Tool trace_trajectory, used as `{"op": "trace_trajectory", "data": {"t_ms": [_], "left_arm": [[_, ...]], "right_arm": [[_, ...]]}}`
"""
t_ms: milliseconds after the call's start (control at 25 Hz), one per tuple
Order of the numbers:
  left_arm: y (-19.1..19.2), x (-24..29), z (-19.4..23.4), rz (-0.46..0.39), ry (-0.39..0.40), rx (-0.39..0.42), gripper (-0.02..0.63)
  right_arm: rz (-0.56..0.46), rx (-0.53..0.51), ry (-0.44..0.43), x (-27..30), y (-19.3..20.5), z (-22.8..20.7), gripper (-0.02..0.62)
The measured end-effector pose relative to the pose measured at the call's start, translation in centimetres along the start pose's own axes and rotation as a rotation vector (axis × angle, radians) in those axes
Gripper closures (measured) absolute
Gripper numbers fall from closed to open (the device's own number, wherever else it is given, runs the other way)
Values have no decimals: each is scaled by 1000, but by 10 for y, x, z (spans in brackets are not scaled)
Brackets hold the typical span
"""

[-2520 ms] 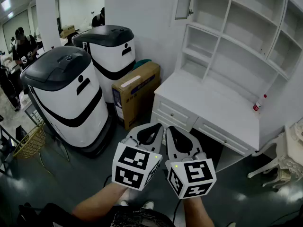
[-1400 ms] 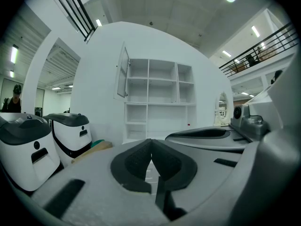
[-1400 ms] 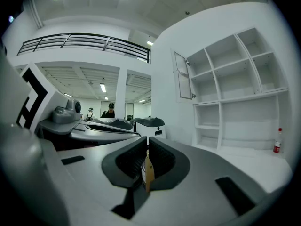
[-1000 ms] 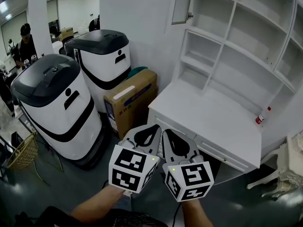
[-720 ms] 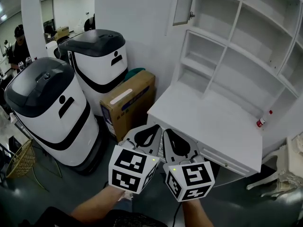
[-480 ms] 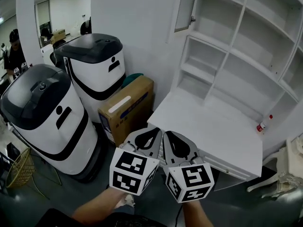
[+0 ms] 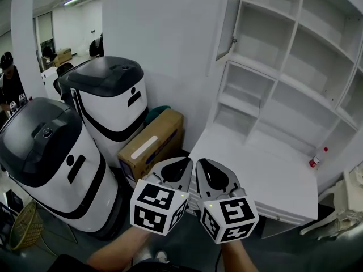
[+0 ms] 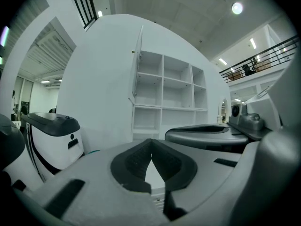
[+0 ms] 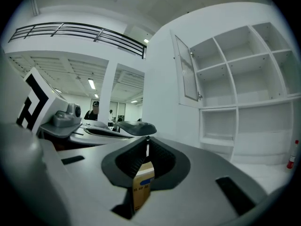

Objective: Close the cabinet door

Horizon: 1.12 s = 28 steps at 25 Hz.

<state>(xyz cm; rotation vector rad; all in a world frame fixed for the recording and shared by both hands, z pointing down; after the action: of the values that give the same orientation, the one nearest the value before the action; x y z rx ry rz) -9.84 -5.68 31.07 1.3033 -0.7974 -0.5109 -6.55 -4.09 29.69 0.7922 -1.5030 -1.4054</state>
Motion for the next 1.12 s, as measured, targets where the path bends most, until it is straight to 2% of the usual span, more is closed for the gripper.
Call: {"op": "trace_trajectory", "data": {"t_ms": [360, 560, 800, 1120], "left_arm": [[-27, 12, 21, -39, 59, 20, 594], [-36, 27, 26, -45, 64, 35, 594], [-48, 53, 33, -49, 53, 55, 594], [-70, 98, 54, -69, 5, 44, 594]], "right_arm": [[-63, -17, 42, 30, -40, -11, 569], [-96, -20, 58, 41, -55, -28, 569], [-122, -30, 48, 63, -69, -50, 569], [-137, -43, 5, 104, -85, -87, 569]]}}
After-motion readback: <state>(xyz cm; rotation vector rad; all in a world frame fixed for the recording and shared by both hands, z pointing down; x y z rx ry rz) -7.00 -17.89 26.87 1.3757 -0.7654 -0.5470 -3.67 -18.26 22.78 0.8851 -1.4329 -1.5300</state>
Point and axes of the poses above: the fingertips, and each gripper's own axes: x forward along the fingers, z to its left, y out of its underside, the point moved 1 cm from there along -x, backward along the fingers, and after that the axes turned 6 degrees about z, right-handed, at the moved point
